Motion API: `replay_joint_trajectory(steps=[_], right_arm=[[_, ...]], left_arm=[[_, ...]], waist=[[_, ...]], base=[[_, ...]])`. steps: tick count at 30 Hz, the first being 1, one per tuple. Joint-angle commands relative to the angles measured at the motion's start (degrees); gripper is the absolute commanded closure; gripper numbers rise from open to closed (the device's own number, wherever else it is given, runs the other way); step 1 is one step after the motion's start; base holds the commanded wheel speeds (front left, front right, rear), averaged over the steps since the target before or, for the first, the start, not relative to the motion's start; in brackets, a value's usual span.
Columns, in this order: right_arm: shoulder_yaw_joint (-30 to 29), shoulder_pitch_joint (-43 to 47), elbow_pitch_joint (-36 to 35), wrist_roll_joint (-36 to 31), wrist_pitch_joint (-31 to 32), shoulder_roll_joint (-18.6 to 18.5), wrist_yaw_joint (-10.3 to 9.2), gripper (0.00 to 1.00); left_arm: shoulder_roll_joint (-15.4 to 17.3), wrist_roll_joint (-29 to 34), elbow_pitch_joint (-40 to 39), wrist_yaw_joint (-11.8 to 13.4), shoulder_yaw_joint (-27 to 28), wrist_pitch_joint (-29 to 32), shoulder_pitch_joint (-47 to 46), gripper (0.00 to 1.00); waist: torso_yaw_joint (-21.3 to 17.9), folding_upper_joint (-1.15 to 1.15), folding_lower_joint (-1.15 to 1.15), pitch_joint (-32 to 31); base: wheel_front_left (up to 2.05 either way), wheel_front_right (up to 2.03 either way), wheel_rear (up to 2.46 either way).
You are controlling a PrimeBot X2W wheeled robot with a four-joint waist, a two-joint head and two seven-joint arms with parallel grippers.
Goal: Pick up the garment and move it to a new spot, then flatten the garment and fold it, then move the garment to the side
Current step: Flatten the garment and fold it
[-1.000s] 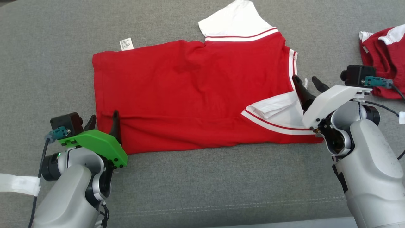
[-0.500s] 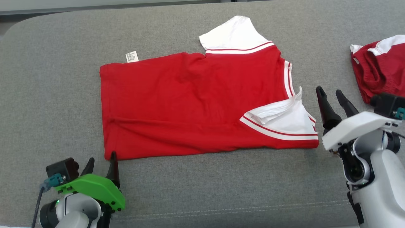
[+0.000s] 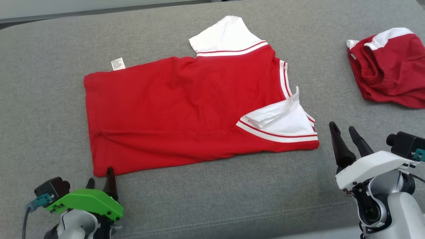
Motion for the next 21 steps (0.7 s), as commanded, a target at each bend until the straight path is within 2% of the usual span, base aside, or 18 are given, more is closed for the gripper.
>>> replay_joint_trajectory(steps=[1,5,6,7,8,9,10,14,21], right_arm=[[0.17,0.9,-0.45,0.23,0.0,0.32,-0.01,0.0],[0.84,0.89,-0.61,0.65,-0.02,0.62,-0.01,0.0],[1.02,1.07,-0.43,0.8,0.08,0.68,-0.01,0.0],[1.23,1.23,-0.18,0.89,0.23,0.74,-0.01,0.0],[1.5,1.32,0.0,0.98,0.28,0.79,-0.01,0.0],[1.79,1.46,0.31,1.22,0.34,0.81,-0.01,0.0],[2.12,1.59,0.7,1.38,0.36,0.84,-0.01,0.0],[3.54,1.37,2.92,2.18,-0.11,0.95,-0.01,0.0],[5.45,-3.11,10.9,4.46,-2.08,0.91,-0.01,0.0]], left_arm=[[-0.17,-0.74,1.0,-0.6,0.92,-0.48,-1.35,0.0],[-1.15,-2.42,3.84,-1.94,2.4,-1.44,-2.54,0.0],[-1.43,-2.77,4.54,-2.23,2.79,-1.88,-2.87,0.1],[-1.58,-2.97,5.14,-2.54,2.98,-2.11,-3.17,0.5],[-1.71,-2.95,5.69,-2.89,2.99,-2.36,-3.43,0.67],[-1.86,-2.87,6.26,-3.16,3.01,-2.71,-3.76,0.91],[-2.03,-2.77,6.55,-3.57,2.93,-2.89,-4.13,1.0],[-2.65,-2.14,7.33,-4.89,2.22,-3.84,-5.35,1.0],[-3.4,-1.19,7.01,-5.5,0.93,-4.04,-6.56,1.0]], waist=[[-1.43,0.0,0.0,1.32],[-2.49,0.0,0.0,2.42],[-2.62,0.0,0.0,2.64],[-2.73,0.0,0.0,2.82],[-2.79,0.0,0.0,2.98],[-2.82,0.0,0.0,3.14],[-2.8,0.0,0.0,3.32],[-1.92,0.0,0.0,3.89],[0.31,0.0,0.0,4.67]], base=[[0.0,0.0,0.0],[0.0,0.0,0.0],[0.0,0.0,0.0],[0.0,0.0,0.0],[0.0,0.0,0.0],[0.0,0.0,0.0],[0.0,0.0,0.0],[0.0,0.0,0.0],[0.0,0.0,0.0]])
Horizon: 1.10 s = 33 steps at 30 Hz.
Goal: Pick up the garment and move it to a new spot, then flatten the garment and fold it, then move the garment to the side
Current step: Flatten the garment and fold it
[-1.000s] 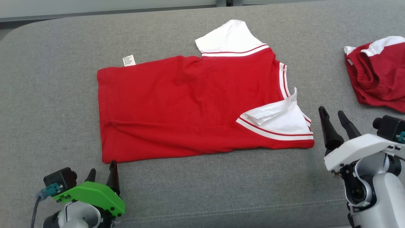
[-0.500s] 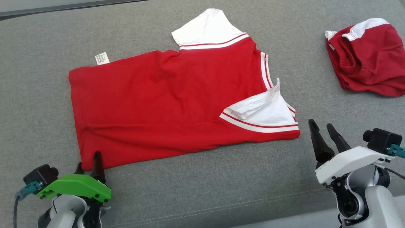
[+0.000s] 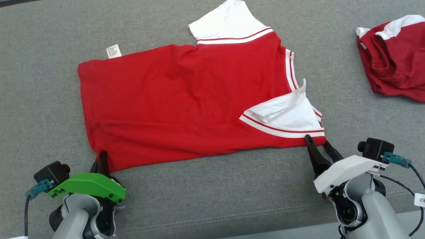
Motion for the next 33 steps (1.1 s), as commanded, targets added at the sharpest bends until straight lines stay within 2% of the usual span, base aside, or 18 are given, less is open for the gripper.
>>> replay_joint_trajectory(steps=[1,4,5,7,8,9,14,18,24,28,33], right_arm=[[0.11,-2.09,2.16,0.04,-1.19,-0.16,-0.01,0.0],[0.83,-5.14,6.81,0.64,-2.45,-0.11,-0.01,0.03],[1.21,-6.07,8.16,0.58,-2.94,-0.06,-0.01,0.46],[1.86,-7.65,10.61,1.19,-3.85,-0.05,-0.01,0.73],[2.15,-8.3,11.43,1.54,-4.33,-0.05,-0.01,0.97],[2.4,-8.87,12.22,1.78,-4.8,-0.02,-0.01,1.0],[2.54,-9.55,12.83,3.9,-5.94,-0.59,-0.01,1.0],[1.48,-6.94,8.22,7.71,-4.56,-2.77,-0.01,1.0],[-1.31,0.27,0.01,7.83,-0.29,-5.23,-0.01,1.0],[-4.12,5.44,-4.16,5.98,2.35,-4.42,-0.01,1.0],[-6.13,8.62,-5.68,4.86,4.54,-2.52,-0.01,1.0]], left_arm=[[-0.66,0.31,0.0,-0.11,-0.77,0.38,-0.51,1.0],[-0.89,0.74,-0.56,-0.14,-1.27,0.49,-0.88,1.0],[-0.96,0.82,-0.68,-0.16,-1.43,0.54,-1.02,1.0],[-1.09,1.18,-0.86,-0.28,-1.78,0.27,-1.25,1.0],[-1.12,1.28,-0.96,-0.39,-1.88,0.11,-1.31,1.0],[-1.09,1.51,-1.13,-0.54,-1.94,-0.28,-1.38,1.0],[-0.51,2.08,-2.37,-0.67,-1.93,-1.31,-0.83,1.0],[0.98,2.3,-7.32,-0.66,-2.18,-1.26,2.22,1.0],[3.74,2.63,-15.2,1.59,-3.11,0.44,8.86,1.0],[4.42,2.11,-18.08,3.15,-4.49,2.19,12.97,1.0],[4.05,2.32,-16.98,3.95,-5.81,3.03,14.88,1.0]], waist=[[1.1,0.0,0.0,0.52],[1.86,0.0,0.0,0.73],[2.07,0.0,0.0,0.77],[2.5,0.0,0.0,0.77],[2.65,0.0,0.0,0.73],[2.77,0.0,0.0,0.69],[3.22,0.0,0.0,0.02],[3.48,0.0,0.0,-1.29],[3.84,0.0,0.0,-2.27],[3.96,0.0,0.0,-2.53],[3.72,0.0,0.0,-2.59]], base=[[0.0,0.0,0.0],[0.0,0.0,0.0],[0.0,0.0,0.0],[0.0,0.0,0.0],[0.0,0.0,0.0],[0.0,0.0,0.0],[0.0,0.0,0.0],[0.0,0.0,0.0],[0.0,0.0,0.0],[0.0,0.0,0.0],[0.0,0.0,0.0]])
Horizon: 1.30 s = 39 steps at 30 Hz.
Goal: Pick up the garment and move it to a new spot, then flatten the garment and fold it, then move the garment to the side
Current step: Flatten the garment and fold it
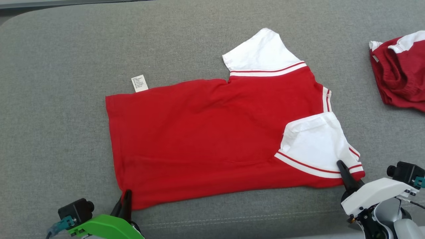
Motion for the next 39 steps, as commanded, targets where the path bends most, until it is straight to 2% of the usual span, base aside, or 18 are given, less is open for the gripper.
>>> replay_joint_trajectory(steps=[1,4,5,6,7,8,12,15,22,30,39], right_arm=[[-0.2,0.6,0.12,-0.7,0.42,0.31,-0.01,1.0],[-0.92,-0.09,2.57,-2.67,0.28,0.76,-0.01,1.0],[-1.13,-0.43,3.41,-3.59,0.22,0.93,-0.03,0.78],[-1.58,-0.87,3.98,-4.27,-0.31,1.05,-0.04,0.31],[-1.94,-1.17,4.34,-4.43,-0.6,1.16,-0.04,0.0],[-2.09,-1.23,4.55,-4.52,-0.52,1.35,-0.04,0.0],[-3.04,-1.05,3.66,-6.12,-0.76,0.48,-0.02,0.0],[-3.61,-1.02,2.09,-7.24,-0.51,-0.64,-0.01,0.0],[-1.55,-2.48,-5.05,-7.86,2.27,-3.11,-0.01,0.0],[-0.12,-5.24,-8.75,-8.03,5.15,-3.85,-0.01,0.0],[2.22,-8.0,-10.32,-6.83,5.85,-4.46,-0.01,0.0]], left_arm=[[0.24,0.48,0.92,0.42,-0.21,0.07,0.39,1.0],[-0.3,0.96,3.64,0.49,-0.32,-0.46,-1.02,1.0],[-0.3,1.08,4.46,0.59,-0.36,-0.54,-1.45,0.95],[-0.17,1.39,5.21,0.6,-0.35,-0.68,-1.92,0.62],[0.18,1.73,5.73,0.61,-0.32,-0.85,-2.34,0.62],[0.79,2.35,6.25,0.6,-0.49,-0.88,-2.71,0.0],[3.28,4.16,6.94,0.45,-0.51,-0.59,-4.64,0.0],[6.42,6.2,6.89,0.9,-0.6,0.71,-7.06,0.0],[11.23,9.36,7.19,0.18,-1.45,6.03,-16.23,0.0],[10.62,11.0,12.97,-1.28,-3.11,9.78,-24.98,0.0],[9.37,12.75,21.92,-3.83,-4.71,10.19,-33.04,0.0]], waist=[[-0.23,0.0,0.0,-0.06],[-0.61,0.0,0.0,-0.33],[-0.64,0.0,0.0,-0.48],[-0.65,0.0,0.0,-0.63],[-0.65,0.0,0.0,-0.77],[-0.68,0.0,0.0,-0.91],[-1.07,0.0,0.0,-1.4],[-1.46,0.0,0.0,-1.63],[-3.32,0.0,0.0,-0.91],[-5.1,0.0,0.0,1.76],[-6.31,0.0,0.0,5.24]], base=[[0.0,0.0,0.0],[0.0,0.0,0.0],[0.0,0.0,0.0],[0.0,0.0,0.0],[0.0,0.0,0.0],[0.0,0.0,0.0],[0.0,0.0,0.0],[0.0,0.0,0.0],[0.0,0.0,0.0],[0.0,0.0,0.0],[0.0,0.0,0.0]])
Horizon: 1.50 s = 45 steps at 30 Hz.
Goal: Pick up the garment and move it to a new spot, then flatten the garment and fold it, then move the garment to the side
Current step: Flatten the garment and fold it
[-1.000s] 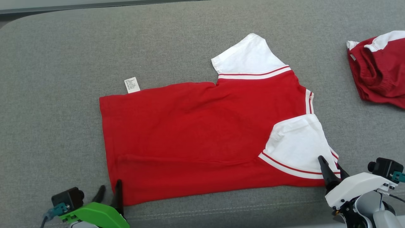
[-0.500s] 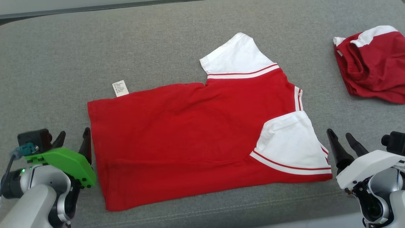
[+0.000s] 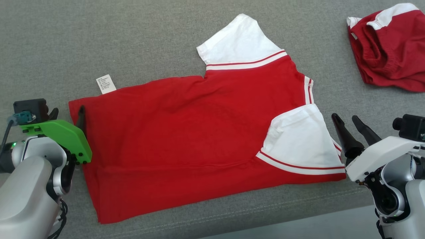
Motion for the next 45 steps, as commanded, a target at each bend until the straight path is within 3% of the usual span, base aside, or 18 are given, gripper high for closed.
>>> replay_joint_trajectory(steps=[1,9,10,11,12,13,14,15,21,29,36,45], right_arm=[[0.15,-0.9,-0.29,0.48,-0.18,-0.43,-0.01,0.0],[1.0,-1.92,-0.12,0.9,-0.41,-1.4,-0.01,0.0],[1.19,-2.11,-0.16,0.89,-0.36,-1.5,-0.01,0.0],[1.37,-2.26,-0.22,0.86,-0.31,-1.58,-0.01,0.0],[1.64,-2.41,-0.33,0.84,-0.22,-1.7,-0.01,0.0],[1.93,-2.72,-0.47,0.8,-0.16,-1.87,-0.01,0.0],[2.23,-3.12,-0.62,0.74,-0.08,-2.09,-0.01,0.0],[2.6,-3.54,-0.8,0.73,-0.01,-2.36,-0.01,0.0],[5.08,-8.18,-0.66,-0.6,1.1,-4.59,-0.01,0.0],[9.55,-22.02,4.59,-3.41,4.42,-7.34,-0.01,0.0],[15.12,-41.1,19.86,-6.46,9.77,-8.77,-0.01,0.0],[17.34,-54.24,37.05,-9.69,14.76,-9.24,-0.01,0.0]], left_arm=[[-0.15,0.54,1.23,-0.5,-0.05,-0.52,-1.54,0.0],[-1.64,1.71,6.61,-2.45,-1.69,-0.87,-5.13,0.0],[-1.8,1.87,7.18,-2.7,-1.97,-0.73,-5.48,0.07],[-2.0,1.93,7.73,-2.87,-2.16,-0.78,-5.74,0.34],[-2.29,1.95,8.2,-3.08,-2.38,-0.9,-6.01,0.54],[-2.55,2.06,8.56,-3.23,-2.55,-1.07,-6.29,0.67],[-2.75,2.21,8.93,-3.54,-2.74,-1.18,-6.6,0.91],[-2.99,2.32,9.14,-3.73,-2.8,-1.67,-6.88,1.0],[-4.3,2.25,10.18,-5.03,-3.17,-3.53,-8.24,1.0],[-6.27,2.37,7.78,-5.46,-3.07,-6.78,-9.32,1.0],[-9.59,3.7,3.31,-5.02,-4.75,-9.21,-11.1,1.0],[-14.63,4.98,2.25,-6.17,-7.21,-10.61,-14.47,1.0]], waist=[[-0.64,0.0,0.0,1.06],[-0.76,0.0,0.0,2.04],[-0.75,0.0,0.0,2.1],[-0.74,0.0,0.0,2.16],[-0.7,0.0,0.0,2.2],[-0.66,0.0,0.0,2.24],[-0.6,0.0,0.0,2.27],[-0.49,0.0,0.0,2.3],[0.98,0.0,0.0,2.46],[4.36,0.0,0.0,4.48],[10.54,0.0,0.0,9.2],[17.01,0.0,0.0,12.63]], base=[[0.0,0.0,0.0],[0.0,0.0,0.0],[0.0,0.0,0.0],[0.0,0.0,0.0],[0.0,0.0,0.0],[0.0,0.0,0.0],[0.0,0.0,0.0],[0.0,0.0,0.0],[0.0,0.0,0.0],[0.0,0.0,0.0],[0.0,0.0,0.0],[0.0,0.0,0.0]])
